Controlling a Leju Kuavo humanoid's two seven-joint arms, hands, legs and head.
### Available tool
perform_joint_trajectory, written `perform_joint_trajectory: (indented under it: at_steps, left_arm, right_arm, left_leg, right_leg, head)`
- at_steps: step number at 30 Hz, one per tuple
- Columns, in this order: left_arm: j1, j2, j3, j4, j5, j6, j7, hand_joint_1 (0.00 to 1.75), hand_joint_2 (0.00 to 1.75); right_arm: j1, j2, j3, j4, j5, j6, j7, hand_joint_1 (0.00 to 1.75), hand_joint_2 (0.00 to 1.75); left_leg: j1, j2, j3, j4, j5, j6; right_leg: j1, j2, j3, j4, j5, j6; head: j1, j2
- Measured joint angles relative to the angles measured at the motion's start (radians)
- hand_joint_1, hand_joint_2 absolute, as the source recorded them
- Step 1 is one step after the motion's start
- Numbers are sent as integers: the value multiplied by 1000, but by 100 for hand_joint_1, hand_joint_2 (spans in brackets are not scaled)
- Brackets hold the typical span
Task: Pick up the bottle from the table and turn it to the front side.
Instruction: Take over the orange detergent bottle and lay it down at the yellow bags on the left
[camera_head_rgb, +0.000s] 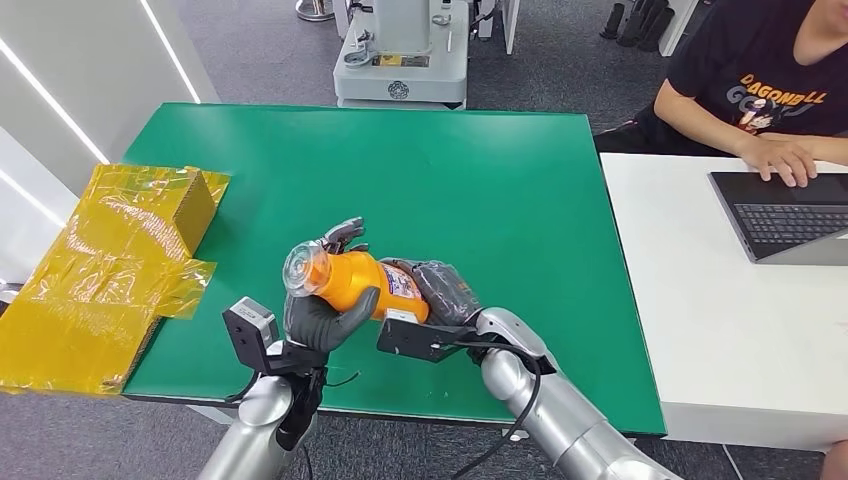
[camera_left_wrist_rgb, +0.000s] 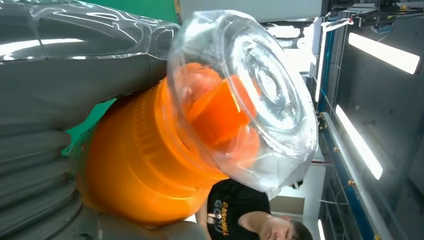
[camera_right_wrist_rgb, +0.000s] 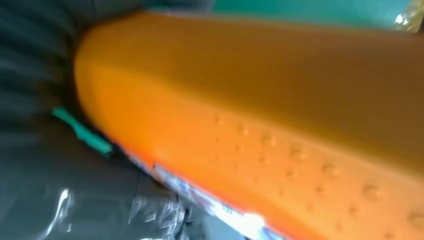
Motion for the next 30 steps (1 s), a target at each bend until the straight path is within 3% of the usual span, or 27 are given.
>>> perform_joint_trajectory:
  at_steps: [18,29,30]
  left_arm:
    - [-2,-7,4,1,6,4,-7,175,175]
    - [-2,-7,23,1,88,-66,-8,175,175]
    - [-2,-7,24,1,88,-67,-8,175,175]
  right_arm:
    - [-2,6,-2,12,33,-55,-18,172,175]
    - [-2,13,-5,12,37,-92,-21,169,175]
    - [-2,13,-5,12,37,-93,-21,163,175]
  left_leg:
    - [0,0,0,0,0,0]
    - [0,0,0,0,0,0]
    - [0,0,0,0,0,0]
  right_leg:
    - [0,0,0,0,0,0]
    - [0,0,0,0,0,0]
    - [0,0,0,0,0,0]
  head:
    - [0,0]
    - [0,0]
    - [0,0]
